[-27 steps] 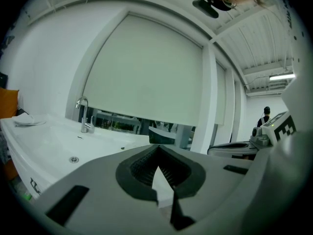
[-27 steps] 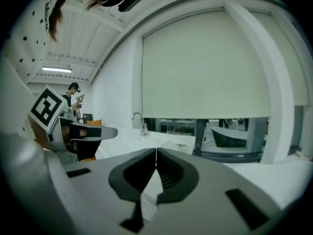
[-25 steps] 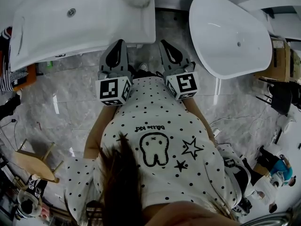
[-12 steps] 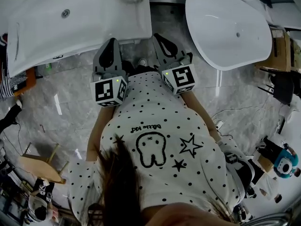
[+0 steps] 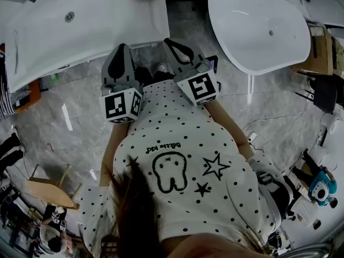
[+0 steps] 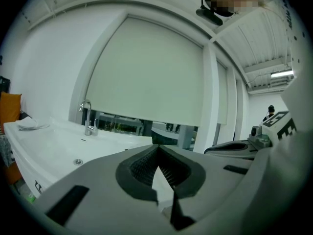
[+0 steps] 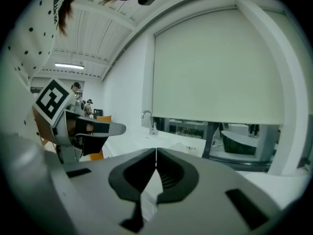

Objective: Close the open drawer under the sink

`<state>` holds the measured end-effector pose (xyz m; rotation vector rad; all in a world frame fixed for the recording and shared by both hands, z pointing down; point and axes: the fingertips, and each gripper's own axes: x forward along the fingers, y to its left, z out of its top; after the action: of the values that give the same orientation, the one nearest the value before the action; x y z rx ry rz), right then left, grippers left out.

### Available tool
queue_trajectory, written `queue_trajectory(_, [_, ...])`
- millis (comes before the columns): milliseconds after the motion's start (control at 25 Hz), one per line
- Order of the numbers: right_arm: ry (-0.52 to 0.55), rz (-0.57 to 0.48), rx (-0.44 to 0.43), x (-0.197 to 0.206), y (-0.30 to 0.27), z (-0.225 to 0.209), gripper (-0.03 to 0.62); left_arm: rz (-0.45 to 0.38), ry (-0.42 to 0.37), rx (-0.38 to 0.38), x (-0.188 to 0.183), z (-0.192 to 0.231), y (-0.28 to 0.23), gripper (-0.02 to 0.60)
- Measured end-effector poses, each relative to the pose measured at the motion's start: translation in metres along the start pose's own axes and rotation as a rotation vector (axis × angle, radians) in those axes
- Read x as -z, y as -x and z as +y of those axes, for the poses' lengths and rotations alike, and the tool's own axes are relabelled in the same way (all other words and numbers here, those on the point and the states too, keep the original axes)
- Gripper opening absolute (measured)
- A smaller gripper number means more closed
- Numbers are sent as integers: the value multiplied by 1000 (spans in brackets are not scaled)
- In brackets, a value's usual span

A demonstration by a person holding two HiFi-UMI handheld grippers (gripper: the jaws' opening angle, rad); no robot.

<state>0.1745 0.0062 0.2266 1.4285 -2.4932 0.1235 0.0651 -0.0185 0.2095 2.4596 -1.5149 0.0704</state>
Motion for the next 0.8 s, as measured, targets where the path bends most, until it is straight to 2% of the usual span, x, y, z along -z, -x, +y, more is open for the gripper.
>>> queue_trajectory(800, [-4,5,-9,1,1,1,14,5,5,9,1,-3,-1,5])
